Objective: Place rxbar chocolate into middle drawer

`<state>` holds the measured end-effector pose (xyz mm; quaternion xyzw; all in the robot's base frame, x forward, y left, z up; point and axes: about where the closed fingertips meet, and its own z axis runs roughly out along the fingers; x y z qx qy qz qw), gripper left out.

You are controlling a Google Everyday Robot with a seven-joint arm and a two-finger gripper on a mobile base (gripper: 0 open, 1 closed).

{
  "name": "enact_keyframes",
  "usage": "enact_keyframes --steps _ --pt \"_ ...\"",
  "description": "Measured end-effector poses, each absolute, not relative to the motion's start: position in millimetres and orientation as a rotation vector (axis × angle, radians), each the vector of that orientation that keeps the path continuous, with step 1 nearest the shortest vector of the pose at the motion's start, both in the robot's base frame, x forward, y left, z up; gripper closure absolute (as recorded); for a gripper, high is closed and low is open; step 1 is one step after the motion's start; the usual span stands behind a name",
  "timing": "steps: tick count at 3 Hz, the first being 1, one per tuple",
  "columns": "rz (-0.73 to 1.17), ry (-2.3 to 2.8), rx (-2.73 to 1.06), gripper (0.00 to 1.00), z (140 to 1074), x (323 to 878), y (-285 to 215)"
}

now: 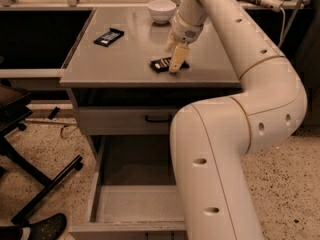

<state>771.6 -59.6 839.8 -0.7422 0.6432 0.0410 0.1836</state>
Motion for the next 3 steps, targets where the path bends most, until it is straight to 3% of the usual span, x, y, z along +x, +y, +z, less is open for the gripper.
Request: enact_keyframes --steps 2,3 --pt "0.116 1.814 -2.093 0.91 839.8 771.6 -59.6" --pt "0.094 1.795 -2.067 1.00 853.7 772.9 -59.4"
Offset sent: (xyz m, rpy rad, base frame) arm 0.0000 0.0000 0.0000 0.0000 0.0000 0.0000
